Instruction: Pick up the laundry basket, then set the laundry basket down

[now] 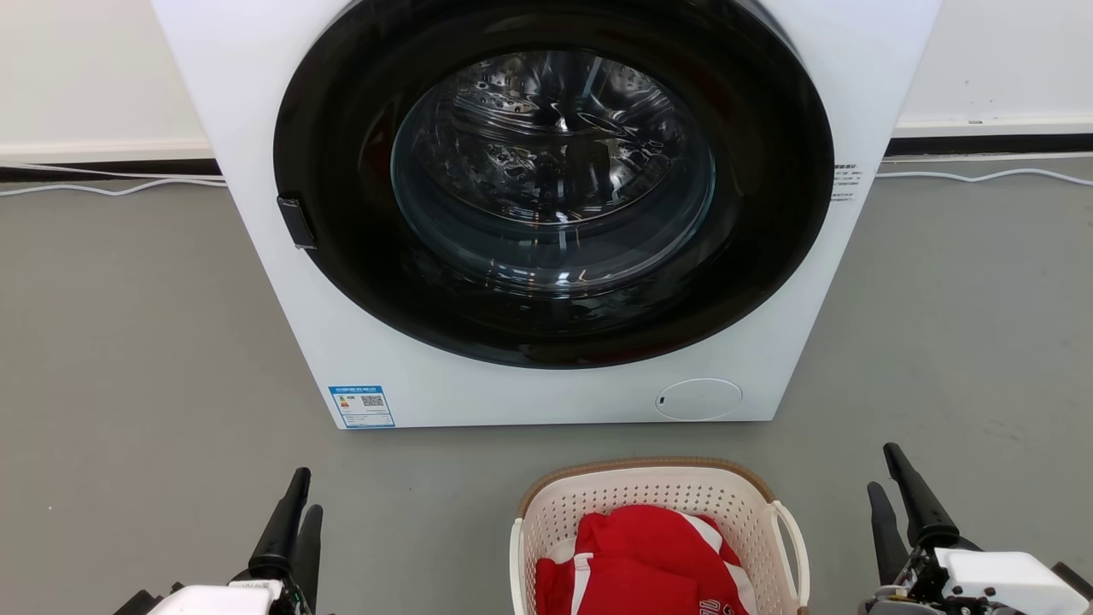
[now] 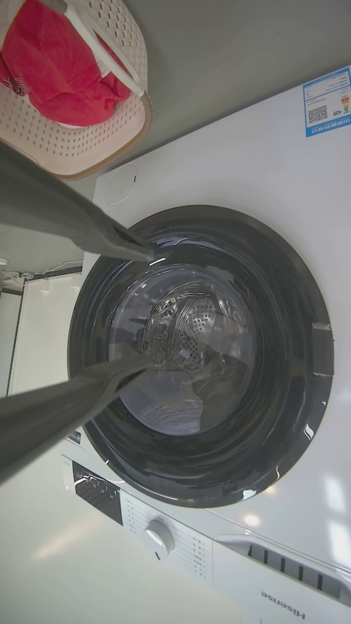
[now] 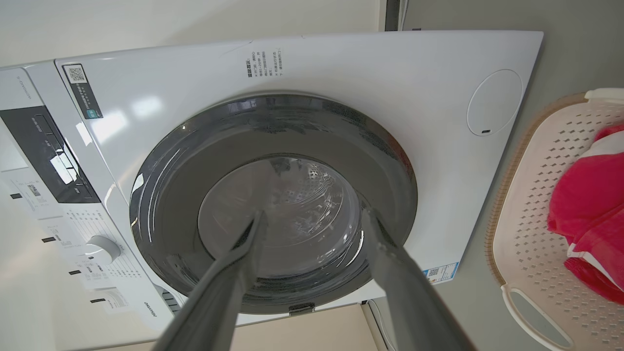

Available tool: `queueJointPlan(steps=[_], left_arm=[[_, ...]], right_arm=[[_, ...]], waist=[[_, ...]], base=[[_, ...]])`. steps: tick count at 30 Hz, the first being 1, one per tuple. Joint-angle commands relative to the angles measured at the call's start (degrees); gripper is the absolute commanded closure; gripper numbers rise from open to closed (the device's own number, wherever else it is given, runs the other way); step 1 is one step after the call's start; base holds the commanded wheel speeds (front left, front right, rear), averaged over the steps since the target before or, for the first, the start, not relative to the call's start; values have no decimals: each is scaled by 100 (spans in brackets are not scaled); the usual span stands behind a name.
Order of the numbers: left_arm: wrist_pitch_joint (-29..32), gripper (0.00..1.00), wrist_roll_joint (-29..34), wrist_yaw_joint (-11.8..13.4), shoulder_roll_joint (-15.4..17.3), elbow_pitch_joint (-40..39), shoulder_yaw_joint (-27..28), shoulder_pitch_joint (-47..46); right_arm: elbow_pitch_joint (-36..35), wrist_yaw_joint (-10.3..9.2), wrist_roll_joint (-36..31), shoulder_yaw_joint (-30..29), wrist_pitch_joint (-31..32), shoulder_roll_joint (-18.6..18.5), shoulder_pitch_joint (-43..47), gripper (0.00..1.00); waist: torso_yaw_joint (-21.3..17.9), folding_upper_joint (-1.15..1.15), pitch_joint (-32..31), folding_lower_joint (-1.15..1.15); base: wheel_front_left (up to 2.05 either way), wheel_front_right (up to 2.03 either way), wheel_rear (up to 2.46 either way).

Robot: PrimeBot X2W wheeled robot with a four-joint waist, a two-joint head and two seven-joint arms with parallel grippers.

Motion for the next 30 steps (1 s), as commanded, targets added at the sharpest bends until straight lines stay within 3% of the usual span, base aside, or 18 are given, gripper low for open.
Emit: queueJointPlan(steps=[1,11,30], left_arm=[[-52,0,8,-8,25,-184,-23,-212],[-225,0,150,-12,38,-271,-142,-267],[-562,0,1294,-19,50,-517,-276,-349]], right_arm=[[-175,7,9,52,-76,-29,-176,0],[-306,11,-104,246,-250,-51,-216,0],[-600,18,-1030,590,-606,-156,-303,0]], waist=[[0,0,-4,12],[-3,0,25,-1],[-5,0,71,-1]], base=[[0,0,0],[0,0,0],[0,0,0]])
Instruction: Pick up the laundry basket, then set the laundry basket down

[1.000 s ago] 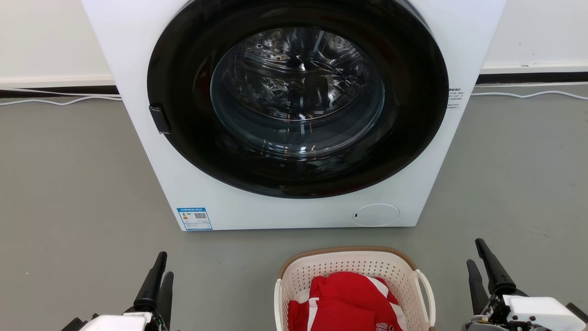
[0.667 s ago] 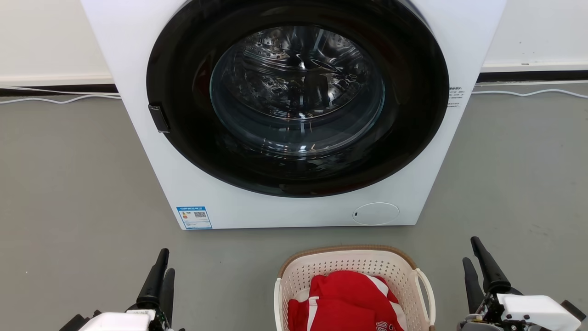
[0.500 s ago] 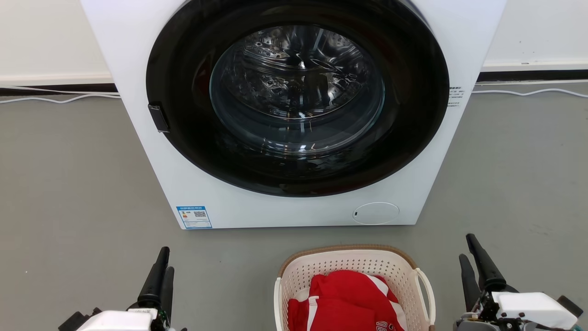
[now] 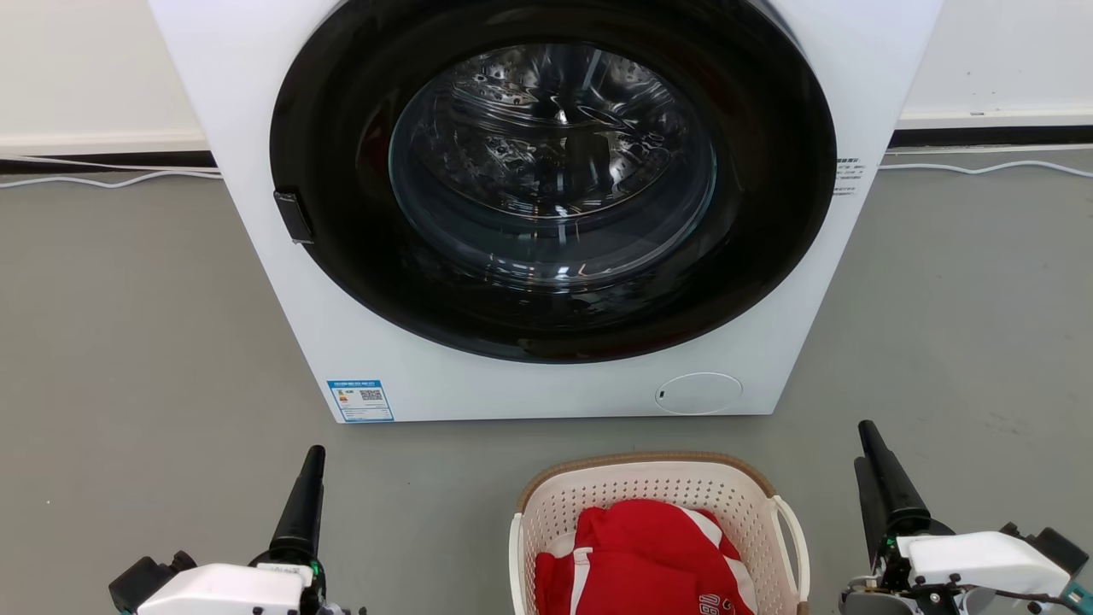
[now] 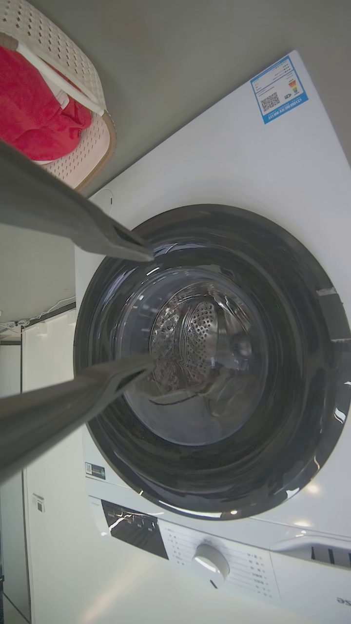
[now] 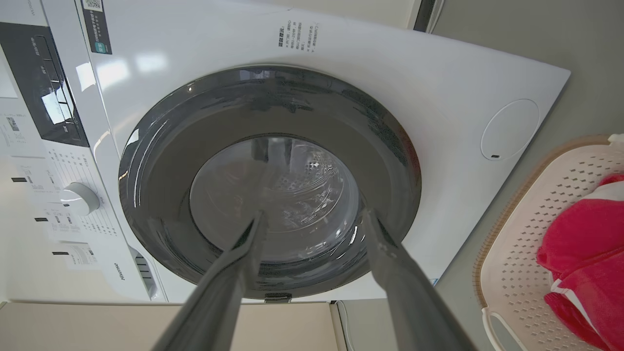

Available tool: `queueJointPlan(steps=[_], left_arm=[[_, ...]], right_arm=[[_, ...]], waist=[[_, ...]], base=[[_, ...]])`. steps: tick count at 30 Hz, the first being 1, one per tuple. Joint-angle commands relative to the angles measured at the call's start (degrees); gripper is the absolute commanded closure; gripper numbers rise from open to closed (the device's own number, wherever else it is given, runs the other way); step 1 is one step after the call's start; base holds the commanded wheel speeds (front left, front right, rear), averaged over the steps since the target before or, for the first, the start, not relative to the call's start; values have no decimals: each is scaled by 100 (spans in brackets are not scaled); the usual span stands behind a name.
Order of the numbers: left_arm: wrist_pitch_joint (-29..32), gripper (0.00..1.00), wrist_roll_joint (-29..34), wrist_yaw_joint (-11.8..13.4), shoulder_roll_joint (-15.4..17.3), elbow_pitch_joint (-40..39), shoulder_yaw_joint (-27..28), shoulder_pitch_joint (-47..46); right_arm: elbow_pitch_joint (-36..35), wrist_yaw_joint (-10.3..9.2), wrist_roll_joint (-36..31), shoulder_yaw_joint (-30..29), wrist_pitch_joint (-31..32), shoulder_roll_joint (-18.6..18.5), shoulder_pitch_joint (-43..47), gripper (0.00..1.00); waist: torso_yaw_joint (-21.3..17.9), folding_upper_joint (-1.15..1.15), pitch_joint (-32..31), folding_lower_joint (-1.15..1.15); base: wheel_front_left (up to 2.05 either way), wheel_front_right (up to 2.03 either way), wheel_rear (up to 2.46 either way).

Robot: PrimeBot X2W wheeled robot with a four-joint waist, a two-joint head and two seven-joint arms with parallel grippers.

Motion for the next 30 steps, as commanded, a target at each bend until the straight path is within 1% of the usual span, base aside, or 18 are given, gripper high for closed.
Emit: queueJointPlan(steps=[1,4,13,23,30], left_arm=[[-74,0,211,-19,38,-178,19,-310],[-108,0,373,-20,39,-178,12,-318],[-259,0,1421,-23,47,-310,-82,-369],[-427,0,2527,-4,55,-466,-182,-382],[-544,0,3096,81,60,-529,-269,-389]], right_arm=[[-204,18,-196,81,-100,-88,-288,0],[-230,19,-352,115,-135,-94,-295,0],[-380,22,-1158,217,-292,-116,-316,0],[-401,26,-2279,265,-466,-161,-350,0],[-398,28,-3064,295,-588,-185,-353,0]], waist=[[0,0,4,-1],[-2,0,9,-1],[-6,0,39,-1],[-10,0,39,-1],[-15,0,39,-1]], base=[[0,0,0],[0,0,0],[0,0,0],[0,0,0],[0,0,0]])
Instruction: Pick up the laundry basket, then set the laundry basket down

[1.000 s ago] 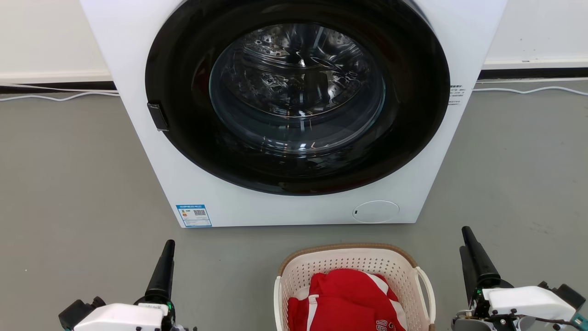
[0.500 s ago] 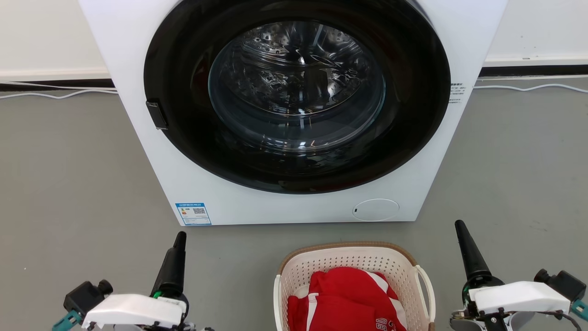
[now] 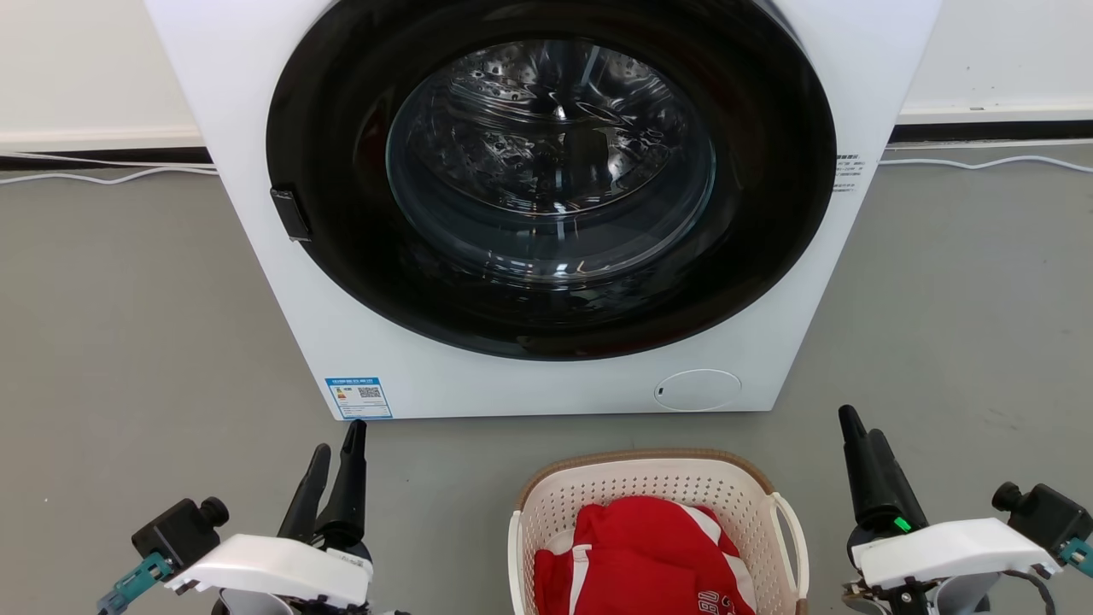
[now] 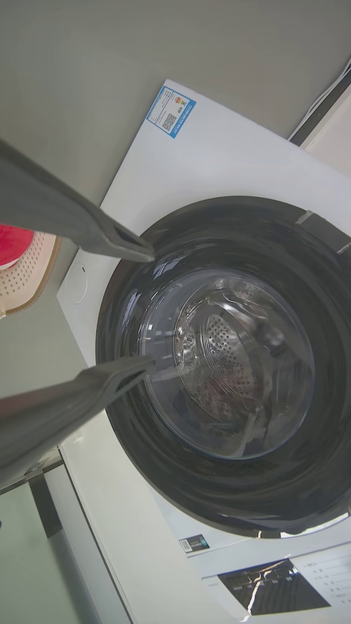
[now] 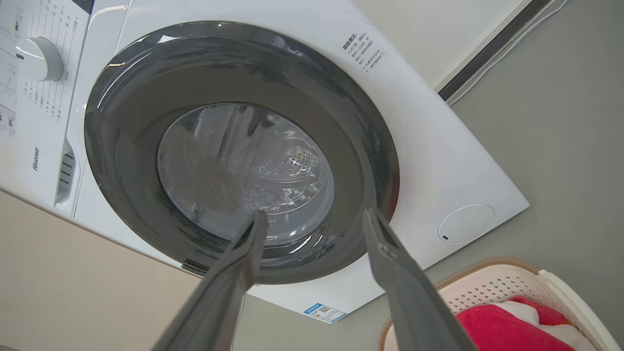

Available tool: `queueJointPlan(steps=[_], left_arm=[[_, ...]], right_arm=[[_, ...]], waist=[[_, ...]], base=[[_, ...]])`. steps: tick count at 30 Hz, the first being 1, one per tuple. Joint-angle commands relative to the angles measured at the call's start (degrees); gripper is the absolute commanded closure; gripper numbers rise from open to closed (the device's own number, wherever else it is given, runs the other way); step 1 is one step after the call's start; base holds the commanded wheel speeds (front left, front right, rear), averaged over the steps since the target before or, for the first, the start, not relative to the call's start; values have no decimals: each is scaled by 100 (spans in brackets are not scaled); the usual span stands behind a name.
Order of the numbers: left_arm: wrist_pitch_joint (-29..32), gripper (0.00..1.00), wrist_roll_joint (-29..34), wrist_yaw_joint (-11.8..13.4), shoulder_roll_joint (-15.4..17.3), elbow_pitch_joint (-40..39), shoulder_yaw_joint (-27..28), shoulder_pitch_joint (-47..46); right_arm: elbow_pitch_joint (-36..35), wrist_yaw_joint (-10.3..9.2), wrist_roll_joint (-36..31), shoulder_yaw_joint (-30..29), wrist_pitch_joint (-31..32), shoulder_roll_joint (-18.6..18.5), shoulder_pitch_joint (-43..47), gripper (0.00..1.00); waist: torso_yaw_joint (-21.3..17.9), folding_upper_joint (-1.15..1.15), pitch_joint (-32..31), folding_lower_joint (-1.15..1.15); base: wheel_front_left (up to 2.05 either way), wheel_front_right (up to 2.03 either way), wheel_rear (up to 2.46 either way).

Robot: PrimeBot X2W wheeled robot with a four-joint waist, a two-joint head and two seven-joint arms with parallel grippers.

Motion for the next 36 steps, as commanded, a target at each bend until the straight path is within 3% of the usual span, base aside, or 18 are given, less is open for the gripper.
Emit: queueJointPlan(steps=[1,36], left_arm=[[-89,0,255,49,48,-193,55,-297],[-677,0,2403,131,76,-296,-210,-343]], right_arm=[[-178,24,-309,100,-124,-73,-336,0],[79,37,-3025,263,-734,-10,-400,0]], waist=[[-1,0,3,0],[-24,0,-81,0]], base=[[0,0,0],[0,0,0]])
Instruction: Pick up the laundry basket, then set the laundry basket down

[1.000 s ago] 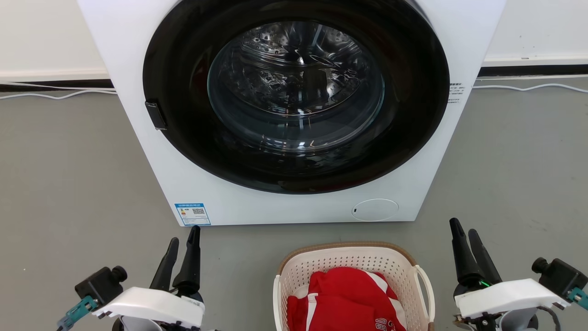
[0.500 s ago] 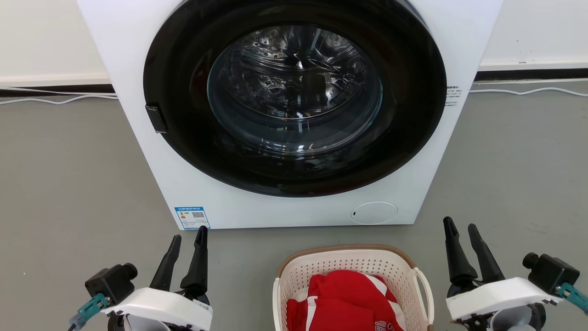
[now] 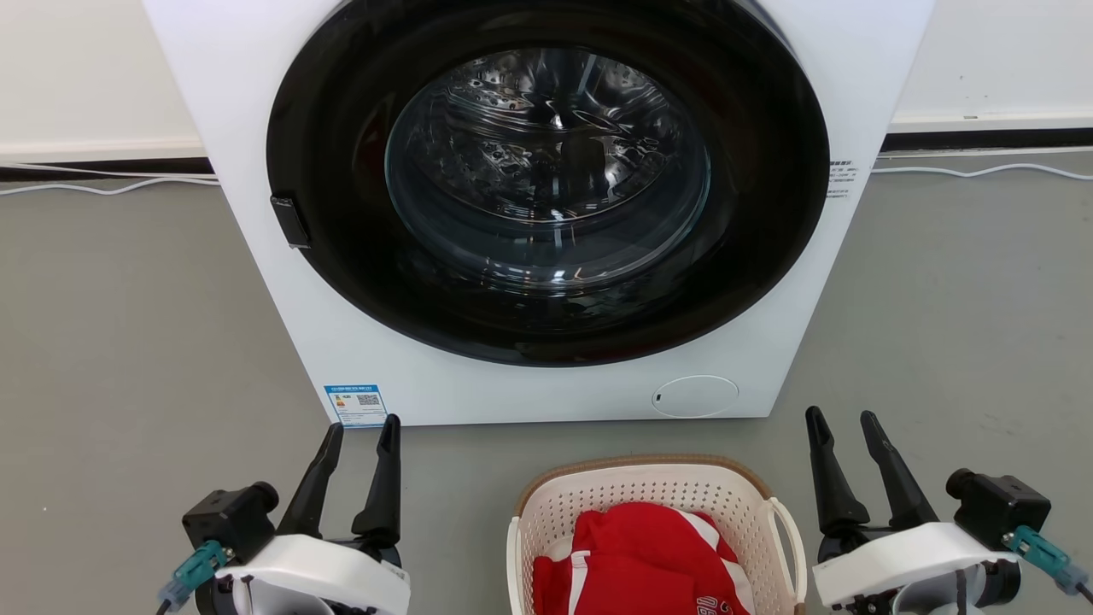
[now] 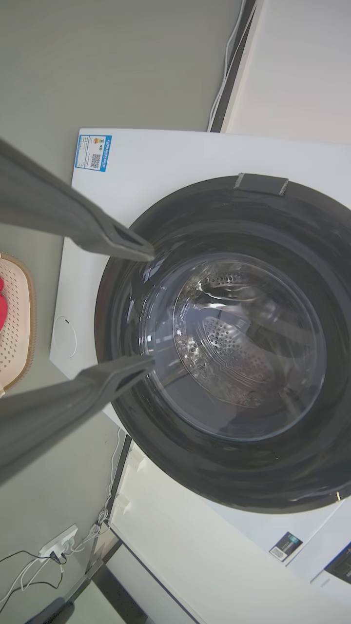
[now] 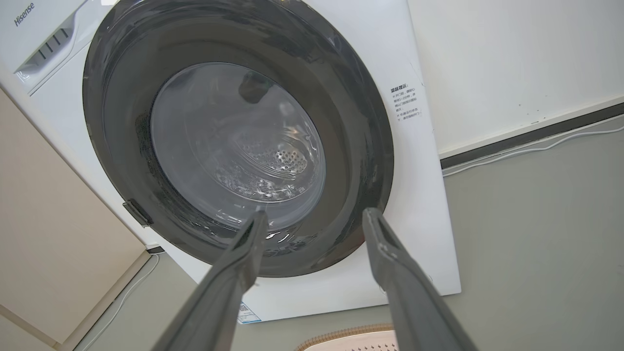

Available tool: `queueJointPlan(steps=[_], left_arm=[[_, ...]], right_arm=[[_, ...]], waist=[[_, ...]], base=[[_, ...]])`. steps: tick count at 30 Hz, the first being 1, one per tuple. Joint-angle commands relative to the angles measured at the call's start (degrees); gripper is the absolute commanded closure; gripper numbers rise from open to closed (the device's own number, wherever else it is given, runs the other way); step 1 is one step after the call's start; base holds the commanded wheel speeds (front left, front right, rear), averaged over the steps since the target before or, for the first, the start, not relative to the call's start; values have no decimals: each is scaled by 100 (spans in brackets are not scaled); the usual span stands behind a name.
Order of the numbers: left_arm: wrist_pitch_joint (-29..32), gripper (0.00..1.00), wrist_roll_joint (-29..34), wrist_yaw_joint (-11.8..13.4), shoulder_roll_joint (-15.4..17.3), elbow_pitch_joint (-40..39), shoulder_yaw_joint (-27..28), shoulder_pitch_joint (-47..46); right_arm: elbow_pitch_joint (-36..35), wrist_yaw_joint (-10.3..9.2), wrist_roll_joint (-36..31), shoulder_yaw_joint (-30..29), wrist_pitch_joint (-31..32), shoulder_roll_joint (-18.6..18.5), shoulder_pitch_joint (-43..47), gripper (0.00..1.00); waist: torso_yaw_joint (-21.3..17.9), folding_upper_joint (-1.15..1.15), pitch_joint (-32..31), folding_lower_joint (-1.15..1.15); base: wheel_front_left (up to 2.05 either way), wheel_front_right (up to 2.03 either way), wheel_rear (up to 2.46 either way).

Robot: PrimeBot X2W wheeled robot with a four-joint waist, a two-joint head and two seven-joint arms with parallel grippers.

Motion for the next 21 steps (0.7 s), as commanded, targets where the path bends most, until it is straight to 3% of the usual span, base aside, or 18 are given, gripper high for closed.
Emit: queueJointPlan(steps=[1,21], left_arm=[[-80,0,195,35,54,-193,108,-332],[-433,0,1418,107,71,-266,-27,-457]], right_arm=[[-132,35,-187,119,-104,-12,-296,0],[-67,43,-1576,172,-470,31,-401,0]], waist=[[0,0,4,0],[-20,0,103,0]], base=[[0,0,0],[0,0,0]])
